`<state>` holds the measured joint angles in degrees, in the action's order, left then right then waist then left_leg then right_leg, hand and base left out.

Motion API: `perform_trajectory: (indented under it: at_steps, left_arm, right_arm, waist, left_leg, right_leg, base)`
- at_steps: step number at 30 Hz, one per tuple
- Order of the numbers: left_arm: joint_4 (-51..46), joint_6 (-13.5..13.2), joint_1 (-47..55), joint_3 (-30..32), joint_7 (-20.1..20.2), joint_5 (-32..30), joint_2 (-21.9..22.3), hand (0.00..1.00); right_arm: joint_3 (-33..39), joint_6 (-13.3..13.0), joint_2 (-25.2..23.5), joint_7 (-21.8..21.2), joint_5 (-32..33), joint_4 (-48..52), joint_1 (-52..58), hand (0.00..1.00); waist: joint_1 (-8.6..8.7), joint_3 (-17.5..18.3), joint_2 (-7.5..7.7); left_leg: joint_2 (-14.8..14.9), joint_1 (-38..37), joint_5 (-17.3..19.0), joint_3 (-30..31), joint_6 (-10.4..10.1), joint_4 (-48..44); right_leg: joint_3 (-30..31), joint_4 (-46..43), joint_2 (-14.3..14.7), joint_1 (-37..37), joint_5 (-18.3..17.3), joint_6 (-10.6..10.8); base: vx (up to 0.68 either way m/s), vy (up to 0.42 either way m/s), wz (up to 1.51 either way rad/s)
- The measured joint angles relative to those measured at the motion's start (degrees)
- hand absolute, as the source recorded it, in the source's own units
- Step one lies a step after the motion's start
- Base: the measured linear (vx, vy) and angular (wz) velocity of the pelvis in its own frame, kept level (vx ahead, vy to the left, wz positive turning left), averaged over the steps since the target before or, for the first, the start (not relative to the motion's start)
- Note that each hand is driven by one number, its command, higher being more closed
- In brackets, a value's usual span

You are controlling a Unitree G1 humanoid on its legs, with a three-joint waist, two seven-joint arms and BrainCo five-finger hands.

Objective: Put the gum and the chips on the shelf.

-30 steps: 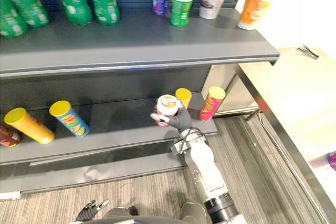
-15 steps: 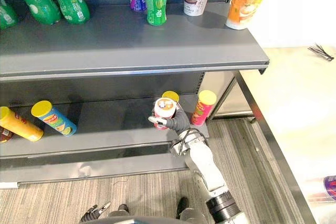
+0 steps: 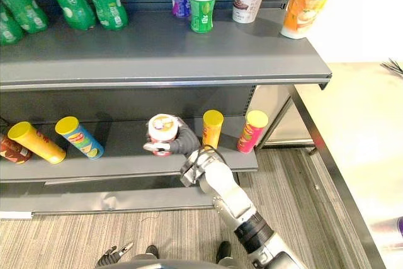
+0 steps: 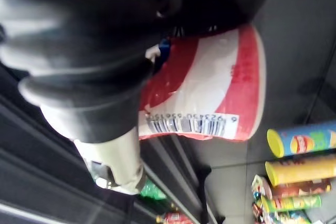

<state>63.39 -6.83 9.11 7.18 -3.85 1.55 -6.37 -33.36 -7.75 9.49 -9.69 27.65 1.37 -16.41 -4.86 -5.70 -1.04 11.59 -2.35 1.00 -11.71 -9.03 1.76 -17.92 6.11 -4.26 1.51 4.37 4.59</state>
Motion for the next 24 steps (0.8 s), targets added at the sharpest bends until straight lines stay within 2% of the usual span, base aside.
perform_trajectory:
  at_steps: [7,12,15,24]
  left_arm:
    - [0.48,1.21,0.14,1.64,-1.01,0.63,-0.17,0.00]
    - [0.47,2.08,-0.03,1.67,-1.72,0.65,-0.18,0.00]
    - [0.47,2.30,-0.23,1.67,-2.03,0.65,-0.18,0.00]
    - [0.46,2.49,-0.24,1.69,-2.42,2.40,-0.24,0.00]
  right_arm:
    - [-3.93,0.12,-1.64,0.43,4.34,1.41,-6.58,1.00]
    - [-5.52,0.90,-1.54,1.00,8.61,2.35,-8.31,1.00]
    - [-5.53,2.21,-1.48,1.06,8.89,2.34,-8.99,1.00]
    - [-5.01,2.22,-1.51,4.28,8.86,2.28,-17.75,1.00]
  waist:
    - [-0.42,0.92,1.48]
    - [-0.31,1.01,1.59]
    - [-0.38,1.05,1.64]
    - [-0.56,1.46,2.23]
  left_leg:
    - [0.07,0.16,-0.23,0.87,0.01,-0.03]
    - [0.09,0.16,-0.23,0.98,0.00,-0.31]
    - [0.10,0.16,-0.23,1.03,0.01,-0.34]
    - [0.24,0.12,-0.22,1.45,0.01,-0.77]
  right_leg:
    - [-0.39,-0.01,0.12,0.03,0.25,-0.31]
    - [-0.38,-0.02,0.17,-0.02,0.25,-0.32]
    - [-0.39,-0.02,0.19,0.05,0.26,-0.32]
    - [-0.65,-0.02,0.28,0.84,0.25,-0.32]
  base:
    - [-0.01,0.000,0.04]
    - [0.01,0.003,0.00]
    - [0.00,0.000,0.00]
    - [0.00,0.001,0.01]
